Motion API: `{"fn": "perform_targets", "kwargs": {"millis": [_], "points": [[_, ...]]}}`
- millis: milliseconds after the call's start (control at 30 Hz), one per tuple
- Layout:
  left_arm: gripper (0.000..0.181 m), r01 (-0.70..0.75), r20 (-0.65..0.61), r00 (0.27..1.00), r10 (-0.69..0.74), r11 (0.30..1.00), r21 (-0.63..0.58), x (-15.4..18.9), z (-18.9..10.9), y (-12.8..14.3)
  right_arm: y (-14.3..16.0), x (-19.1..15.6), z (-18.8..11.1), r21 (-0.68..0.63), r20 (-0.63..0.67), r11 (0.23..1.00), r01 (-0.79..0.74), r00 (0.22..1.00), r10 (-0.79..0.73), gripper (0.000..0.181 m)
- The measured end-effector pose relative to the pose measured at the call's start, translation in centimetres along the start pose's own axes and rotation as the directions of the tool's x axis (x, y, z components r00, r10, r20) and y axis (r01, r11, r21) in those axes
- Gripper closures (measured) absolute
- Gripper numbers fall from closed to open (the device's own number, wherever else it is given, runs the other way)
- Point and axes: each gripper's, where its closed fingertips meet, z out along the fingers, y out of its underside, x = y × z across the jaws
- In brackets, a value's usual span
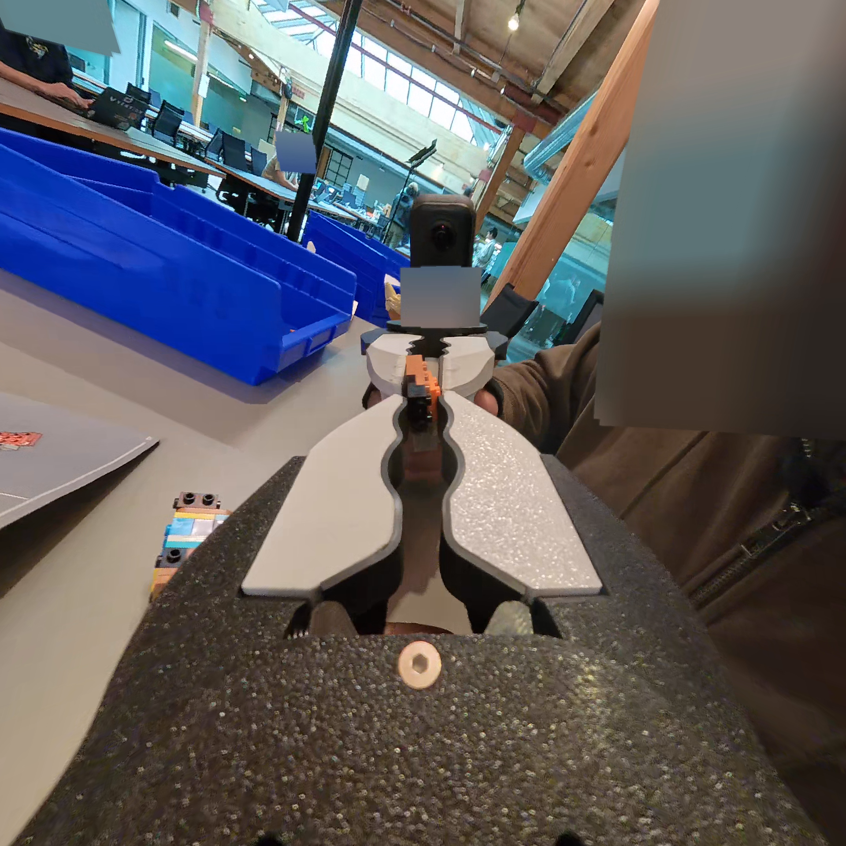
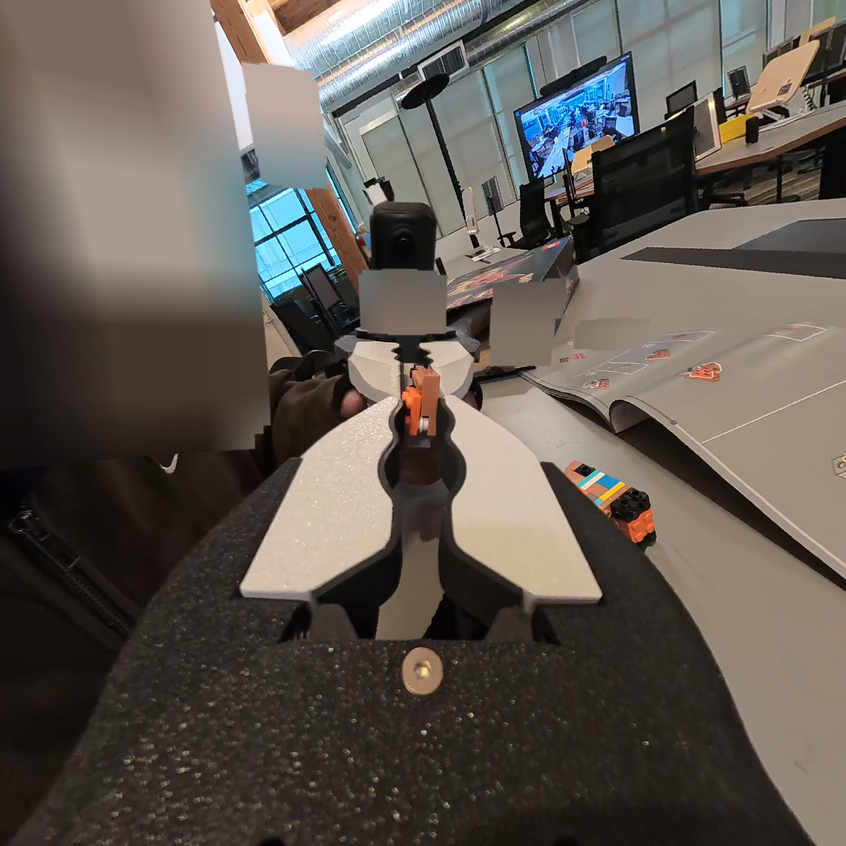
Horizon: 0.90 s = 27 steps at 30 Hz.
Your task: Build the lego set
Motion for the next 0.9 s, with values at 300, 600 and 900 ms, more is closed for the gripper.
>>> {"fn": "perform_targets", "kwargs": {"millis": [300, 600, 900], "points": [[0.172, 0.010, -0.017, 1.000, -0.010, 0.999, 0.035, 0.3, -0.1, -0.3, -0.2, -0.4, 0.2, 0.001, -0.021, 0.999, 0.042, 0.999, -0.042, 0.169], [0.172, 0.081, -0.051, 0.996, -0.076, 0.992, 0.094, -0.3, -0.4, -0.4, -0.4, 0.2, 0.5, 0.023, -0.057, 1.000, 0.011, 0.998, -0.010, 0.169], [0.172, 0.236, -0.211, 0.960, -0.184, 0.937, 0.259, -0.5, -1.2, -1.6, -0.7, -0.1, 0.8, 0.010, -0.095, 1.000, 0.009, 0.995, -0.008, 0.145]]}}
